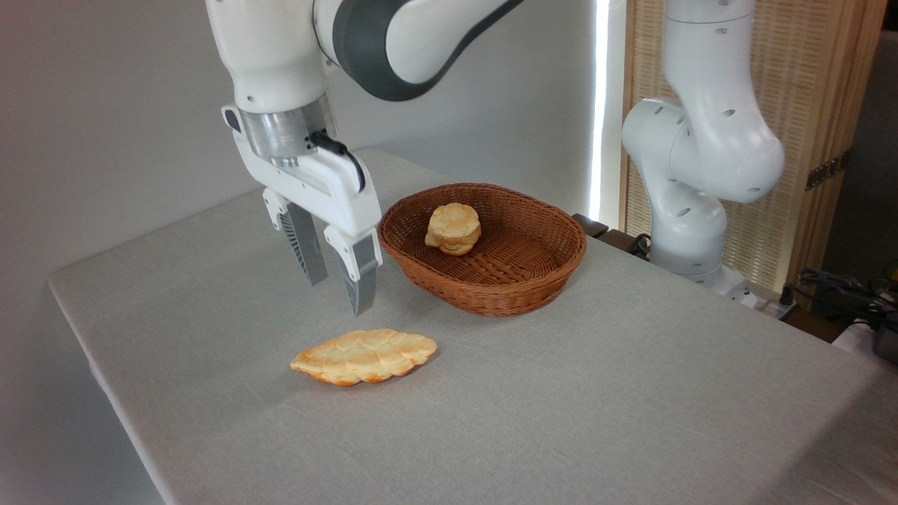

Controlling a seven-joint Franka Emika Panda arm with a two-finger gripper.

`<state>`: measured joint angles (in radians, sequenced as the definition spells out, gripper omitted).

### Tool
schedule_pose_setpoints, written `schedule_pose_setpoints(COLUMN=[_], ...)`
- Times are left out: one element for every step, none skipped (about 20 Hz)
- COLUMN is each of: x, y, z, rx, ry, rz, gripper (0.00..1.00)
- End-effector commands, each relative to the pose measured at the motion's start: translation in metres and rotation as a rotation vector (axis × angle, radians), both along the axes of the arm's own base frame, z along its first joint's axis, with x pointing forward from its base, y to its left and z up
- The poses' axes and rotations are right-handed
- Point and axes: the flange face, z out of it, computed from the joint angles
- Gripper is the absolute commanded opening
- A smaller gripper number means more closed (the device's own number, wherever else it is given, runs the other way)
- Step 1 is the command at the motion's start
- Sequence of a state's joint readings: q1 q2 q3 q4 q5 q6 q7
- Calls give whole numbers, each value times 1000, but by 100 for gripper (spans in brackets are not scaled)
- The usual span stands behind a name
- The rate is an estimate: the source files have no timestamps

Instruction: Put bread into the basket

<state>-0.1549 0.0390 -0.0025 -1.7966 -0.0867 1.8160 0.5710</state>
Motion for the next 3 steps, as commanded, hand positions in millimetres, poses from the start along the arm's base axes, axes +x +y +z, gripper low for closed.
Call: schedule_pose_setpoints(x=[6,7,7], y=[15,19,21], z=[2,3,2], rx=[-4,-6,-5], ry=[-31,-34,-33], rz=[-88,-100,-102], gripper=[100,100,100])
